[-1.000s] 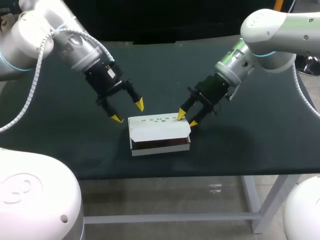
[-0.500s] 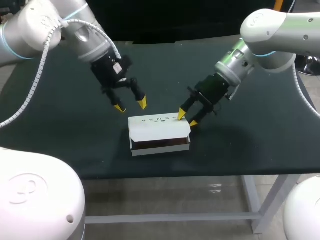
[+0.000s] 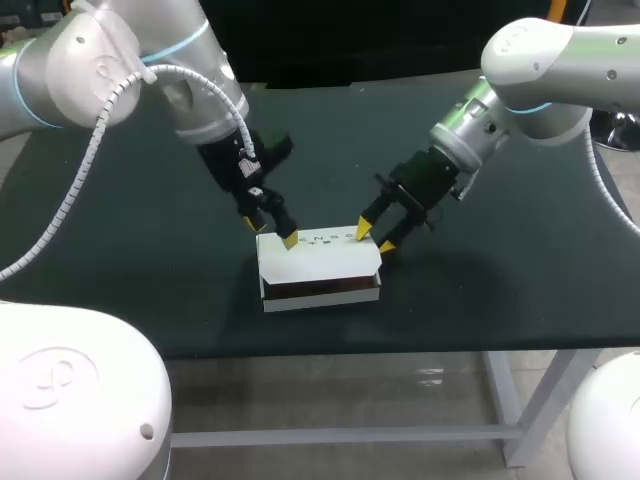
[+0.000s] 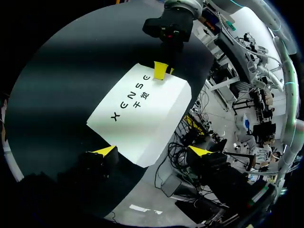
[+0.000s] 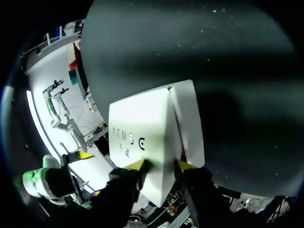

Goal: Assemble the packaging by folding the flat box into shape, placing the metal phone stand inside, and closing the box properly

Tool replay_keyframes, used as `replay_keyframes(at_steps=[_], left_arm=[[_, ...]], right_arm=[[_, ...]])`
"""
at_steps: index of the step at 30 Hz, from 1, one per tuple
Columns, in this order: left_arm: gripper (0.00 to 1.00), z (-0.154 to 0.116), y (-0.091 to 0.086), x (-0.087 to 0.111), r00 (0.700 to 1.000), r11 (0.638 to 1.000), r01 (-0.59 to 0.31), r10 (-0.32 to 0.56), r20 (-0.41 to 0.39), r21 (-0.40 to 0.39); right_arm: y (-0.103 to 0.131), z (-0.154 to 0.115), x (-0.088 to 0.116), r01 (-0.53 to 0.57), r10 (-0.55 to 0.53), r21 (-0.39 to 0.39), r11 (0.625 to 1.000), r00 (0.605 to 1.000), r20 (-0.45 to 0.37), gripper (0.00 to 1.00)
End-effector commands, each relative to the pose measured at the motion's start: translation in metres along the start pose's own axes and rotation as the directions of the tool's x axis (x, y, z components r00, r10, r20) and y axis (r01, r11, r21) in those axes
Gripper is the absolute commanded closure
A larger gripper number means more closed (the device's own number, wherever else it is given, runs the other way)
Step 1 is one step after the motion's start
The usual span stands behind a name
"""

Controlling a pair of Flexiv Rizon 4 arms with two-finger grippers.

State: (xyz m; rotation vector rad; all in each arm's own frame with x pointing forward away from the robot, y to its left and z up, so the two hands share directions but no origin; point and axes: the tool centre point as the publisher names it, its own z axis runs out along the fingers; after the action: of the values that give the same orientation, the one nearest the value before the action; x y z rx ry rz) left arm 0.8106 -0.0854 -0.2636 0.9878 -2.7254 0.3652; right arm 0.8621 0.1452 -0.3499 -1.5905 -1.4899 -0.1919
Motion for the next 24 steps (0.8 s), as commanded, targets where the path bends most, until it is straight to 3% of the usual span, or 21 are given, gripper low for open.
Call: replay_keyframes(at_steps=[1,13,16,17,24], left_arm=[[0.0,-0.001,-0.008,0.006,0.987,0.997,-0.033,0.043,0.155,-0.068],[0.0,-0.001,-0.008,0.006,0.987,0.997,-0.033,0.043,0.155,-0.068],[0.0,0.005,-0.011,0.001,0.972,0.986,-0.138,0.152,0.176,-0.092],[0.0,0.008,-0.011,0.0,0.955,0.971,-0.213,0.231,0.184,-0.112],[0.0,0.019,-0.012,-0.006,0.921,0.928,-0.346,0.364,0.137,-0.136]], right_arm=[[0.001,0.001,0.001,0.0,0.0,0.001,1.0,1.0,0.001,0.58],[0.001,0.001,0.001,0.0,0.0,0.001,1.0,1.0,0.001,0.59],[0.001,0.001,0.001,0.0,0.0,0.001,1.0,1.0,0.001,0.59],[0.001,0.001,0.001,0.0,0.0,0.001,1.0,1.0,0.001,0.59],[0.001,0.001,0.001,0.0,0.0,0.001,1.0,1.0,0.001,0.6]])
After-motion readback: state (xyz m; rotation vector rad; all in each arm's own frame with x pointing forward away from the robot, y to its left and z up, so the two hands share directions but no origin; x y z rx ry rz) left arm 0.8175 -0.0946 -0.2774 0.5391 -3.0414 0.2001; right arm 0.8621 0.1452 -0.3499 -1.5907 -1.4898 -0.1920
